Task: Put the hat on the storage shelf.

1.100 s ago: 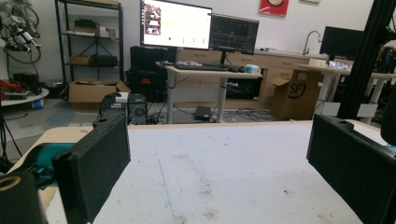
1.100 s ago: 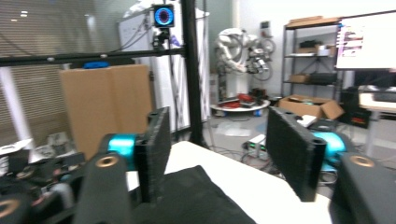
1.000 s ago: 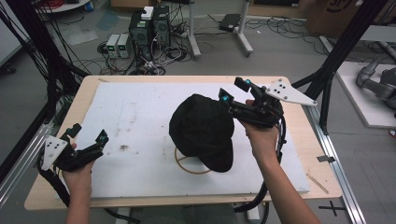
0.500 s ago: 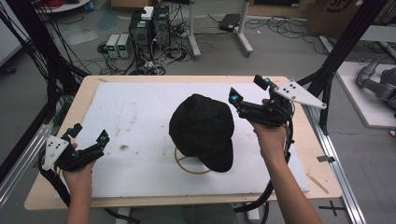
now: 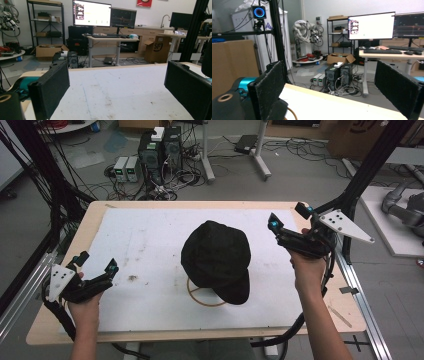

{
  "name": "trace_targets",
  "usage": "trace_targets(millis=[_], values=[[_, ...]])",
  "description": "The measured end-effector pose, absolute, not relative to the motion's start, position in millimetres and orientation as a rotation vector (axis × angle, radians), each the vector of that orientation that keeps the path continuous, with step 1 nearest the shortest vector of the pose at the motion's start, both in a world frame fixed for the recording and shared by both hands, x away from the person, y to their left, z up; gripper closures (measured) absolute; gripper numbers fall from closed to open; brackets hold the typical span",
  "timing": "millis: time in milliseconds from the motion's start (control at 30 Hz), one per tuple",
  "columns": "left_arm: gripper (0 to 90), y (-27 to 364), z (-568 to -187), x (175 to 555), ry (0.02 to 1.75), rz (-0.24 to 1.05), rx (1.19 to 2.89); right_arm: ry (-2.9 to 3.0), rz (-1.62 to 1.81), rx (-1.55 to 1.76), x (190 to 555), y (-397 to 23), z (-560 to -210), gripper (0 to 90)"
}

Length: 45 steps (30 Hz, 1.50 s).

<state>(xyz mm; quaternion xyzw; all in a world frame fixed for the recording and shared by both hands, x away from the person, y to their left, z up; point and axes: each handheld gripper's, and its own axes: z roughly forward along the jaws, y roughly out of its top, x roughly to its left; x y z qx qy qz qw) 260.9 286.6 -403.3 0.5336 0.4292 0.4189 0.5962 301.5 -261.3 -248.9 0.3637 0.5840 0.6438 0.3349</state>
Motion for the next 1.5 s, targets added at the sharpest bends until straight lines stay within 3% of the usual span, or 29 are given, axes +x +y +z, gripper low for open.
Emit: trace_targets(millis=[800, 967, 1200, 1500], values=[[6.5, 286.2, -403.0, 260.9, 0.996, 0.973, 1.237, 1.411, 1.593, 1.065, 296.7, -316.8, -278.7, 9.6], [6.4, 285.2, -403.3, 261.2, 0.994, 0.971, 1.243, 1.412, 1.588, 1.048, 294.2, -326.5, -292.4, 16.9], [6.5, 285.5, -403.9, 261.4, 0.996, 0.972, 1.247, 1.395, 1.575, 1.102, 294.1, -334.0, -309.9, 3.2], [6.5, 285.2, -404.3, 261.8, 0.996, 0.971, 1.247, 1.426, 1.548, 1.137, 292.0, -342.3, -334.9, 3.3]])
